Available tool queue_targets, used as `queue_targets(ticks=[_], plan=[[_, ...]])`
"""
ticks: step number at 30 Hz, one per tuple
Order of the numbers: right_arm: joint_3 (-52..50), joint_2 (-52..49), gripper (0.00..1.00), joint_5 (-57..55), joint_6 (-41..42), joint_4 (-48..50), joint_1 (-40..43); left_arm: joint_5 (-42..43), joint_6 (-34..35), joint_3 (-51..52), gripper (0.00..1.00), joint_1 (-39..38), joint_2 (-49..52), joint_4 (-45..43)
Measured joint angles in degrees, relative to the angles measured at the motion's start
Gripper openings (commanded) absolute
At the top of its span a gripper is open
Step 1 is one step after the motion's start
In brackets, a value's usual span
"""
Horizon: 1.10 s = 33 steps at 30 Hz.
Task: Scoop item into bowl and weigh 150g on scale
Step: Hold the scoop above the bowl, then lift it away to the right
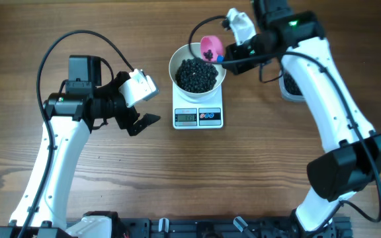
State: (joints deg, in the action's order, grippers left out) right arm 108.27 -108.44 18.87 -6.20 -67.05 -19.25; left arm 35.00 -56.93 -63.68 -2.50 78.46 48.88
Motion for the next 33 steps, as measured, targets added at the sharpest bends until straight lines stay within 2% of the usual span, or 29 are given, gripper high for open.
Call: queue_targets(ticks=[7, 14, 20, 23, 28, 33], plan=[[0.0, 0.0, 0.04, -17.5, -0.3, 0.0, -9.4, 0.0, 0.0, 0.0, 1.0, 0.0, 0.0, 0.0], [0.0, 0.0, 0.04, -24.2, -1.6, 0.2, -10.3, 0.0, 0.0, 0.0, 1.0, 0.0, 0.0, 0.0], [0.0, 0.0, 0.04, -21.8, -2.3, 0.3, -10.2, 0.0, 0.0, 0.0, 1.0, 0.0, 0.0, 0.0], [0.0, 0.0, 0.04, -17.0, -2.3, 0.3, -9.0, 0.0, 0.0, 0.0, 1.0, 0.0, 0.0, 0.0], [0.0, 0.0, 0.04, -3.4, -2.3, 0.2, -2.3, 0.0, 0.0, 0.0, 1.0, 0.0, 0.0, 0.0], [0.0, 0.0, 0.04, 4.3, -2.3, 0.2, 3.0, 0.0, 0.0, 0.0, 1.0, 0.0, 0.0, 0.0]])
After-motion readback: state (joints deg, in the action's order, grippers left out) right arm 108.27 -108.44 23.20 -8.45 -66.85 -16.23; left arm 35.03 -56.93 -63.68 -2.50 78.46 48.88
